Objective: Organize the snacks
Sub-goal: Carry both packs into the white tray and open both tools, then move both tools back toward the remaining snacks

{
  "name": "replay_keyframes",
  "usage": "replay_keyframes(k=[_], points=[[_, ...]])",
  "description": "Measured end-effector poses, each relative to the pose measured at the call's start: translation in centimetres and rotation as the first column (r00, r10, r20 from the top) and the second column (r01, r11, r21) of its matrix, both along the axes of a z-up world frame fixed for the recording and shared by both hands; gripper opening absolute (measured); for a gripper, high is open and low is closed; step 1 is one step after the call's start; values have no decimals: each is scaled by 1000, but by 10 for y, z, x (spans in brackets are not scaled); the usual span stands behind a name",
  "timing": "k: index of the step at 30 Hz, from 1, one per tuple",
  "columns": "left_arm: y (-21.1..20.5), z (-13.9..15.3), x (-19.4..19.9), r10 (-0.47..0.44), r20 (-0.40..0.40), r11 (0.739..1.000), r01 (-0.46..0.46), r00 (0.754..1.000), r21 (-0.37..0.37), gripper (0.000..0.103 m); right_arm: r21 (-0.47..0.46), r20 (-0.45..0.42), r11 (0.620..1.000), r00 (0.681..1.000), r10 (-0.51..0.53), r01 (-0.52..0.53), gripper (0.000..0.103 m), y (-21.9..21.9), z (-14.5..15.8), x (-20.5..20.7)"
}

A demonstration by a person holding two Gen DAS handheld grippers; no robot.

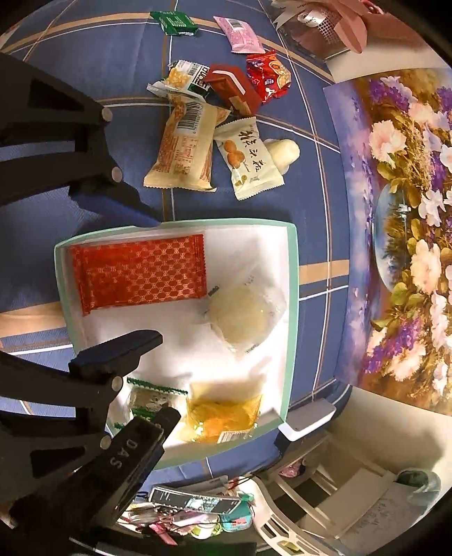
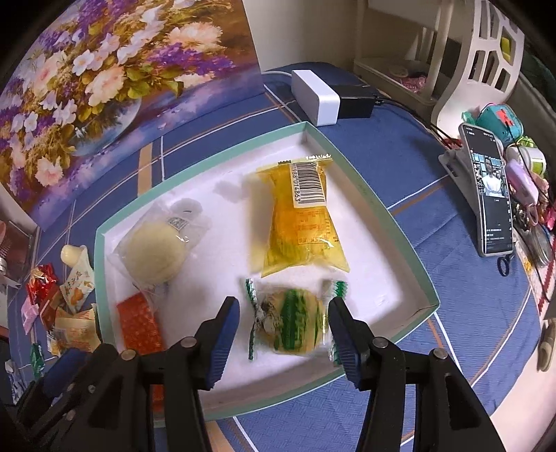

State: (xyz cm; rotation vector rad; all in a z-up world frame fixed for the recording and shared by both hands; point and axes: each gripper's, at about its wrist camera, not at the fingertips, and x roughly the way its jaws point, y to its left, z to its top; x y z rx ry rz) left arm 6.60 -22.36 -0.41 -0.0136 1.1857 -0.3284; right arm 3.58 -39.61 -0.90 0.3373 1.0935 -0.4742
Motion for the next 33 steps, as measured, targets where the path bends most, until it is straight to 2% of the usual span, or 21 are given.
replay_keyframes(k=[6, 8, 10, 11, 12, 14, 16, 21, 28, 33], points=[[11, -2, 4, 35, -9, 999, -35, 999, 0, 63, -8, -6, 1000, 1000, 15, -15, 58, 6, 0, 3], [16, -3, 6, 50, -15, 999, -50, 999, 0, 66, -8, -6, 1000, 1000, 19, -19, 65, 7, 0, 4], [23, -6, 9, 83, -12, 996, -83, 996, 14, 77, -12, -7, 1000, 1000, 24, -24, 75, 10, 0, 5], [27, -8, 10, 102, -6, 994, -102, 995, 29, 91, -14, -9, 999, 1000, 29, -29, 78, 11, -1, 5], [31, -10, 11, 122, 4, 991, -122, 993, 48, 94, -16, -9, 999, 999, 34, -34, 83, 11, -1, 6], [39, -13, 14, 149, 22, 985, -151, 989, 86, 95, -23, -9, 999, 999, 42, -42, 89, 14, -3, 7], [46, -16, 16, 168, 27, 980, -170, 985, 103, 95, -25, -8, 998, 999, 49, -50, 101, 16, -3, 9], [63, -22, 22, 215, 31, 970, -217, 976, 111, 101, -39, -4, 996, 997, 81, -81, 103, 25, -3, 11], [73, -21, 25, 211, 83, 969, -220, 974, 115, 102, -55, 8, 994, 995, 98, -97, 103, 36, -3, 13], [82, -16, 27, 210, 132, 972, -222, 969, 82, 102, -72, 46, 991, 992, 117, -114, 103, 47, 2, 14]])
